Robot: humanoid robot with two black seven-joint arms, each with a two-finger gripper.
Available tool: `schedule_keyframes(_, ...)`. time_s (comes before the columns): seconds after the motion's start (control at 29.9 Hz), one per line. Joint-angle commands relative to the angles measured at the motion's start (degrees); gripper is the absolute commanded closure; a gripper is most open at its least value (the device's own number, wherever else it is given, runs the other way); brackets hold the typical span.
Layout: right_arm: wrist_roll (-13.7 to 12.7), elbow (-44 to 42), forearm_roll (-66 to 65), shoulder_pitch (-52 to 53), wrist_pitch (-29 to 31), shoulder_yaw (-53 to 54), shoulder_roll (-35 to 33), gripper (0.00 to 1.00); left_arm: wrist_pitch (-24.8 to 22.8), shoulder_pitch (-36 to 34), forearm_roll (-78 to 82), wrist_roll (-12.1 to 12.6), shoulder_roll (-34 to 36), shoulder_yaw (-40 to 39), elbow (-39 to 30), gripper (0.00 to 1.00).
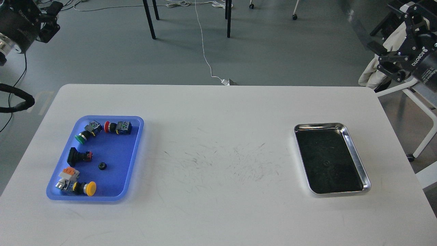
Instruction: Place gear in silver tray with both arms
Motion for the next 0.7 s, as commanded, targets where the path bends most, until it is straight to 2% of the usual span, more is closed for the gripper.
schedule_keyframes(0.0,0.02,2.77,0.40,-1.84,-1.18,0.15,-2.06,0.01,0.01,0.21,-0.05,0.00,0.12,0.45,-0.33,0.02)
schedule_keyframes(0.23,0.02,1.99,0.49,-8.70,-3.82,0.15,-3.04,0.01,0.01,2.14,0.12,0.00,0.38,0.63,-0.33,0.02)
schedule_keyframes(0.47,0.02,-2.49,-1.43,-7.91,-3.74,-0.11,-3.48,0.01,-0.16,2.15,0.48,0.00,0.82,1.42,0.02,0.02)
schedule_keyframes(0.64,0.02,-3.55,-11.26,-5.45,-3.48,-0.11,-4.44,0.01,-0.25,2.05,0.56,0.00,1.26,1.42,0.11,0.02)
schedule_keyframes(0.67,-3.68,-2.94,-13.20,-5.36,-3.30,-0.11,-5.49,0.01,-0.25,2.14,0.56,0.00,1.26,1.42,0.20,0.02)
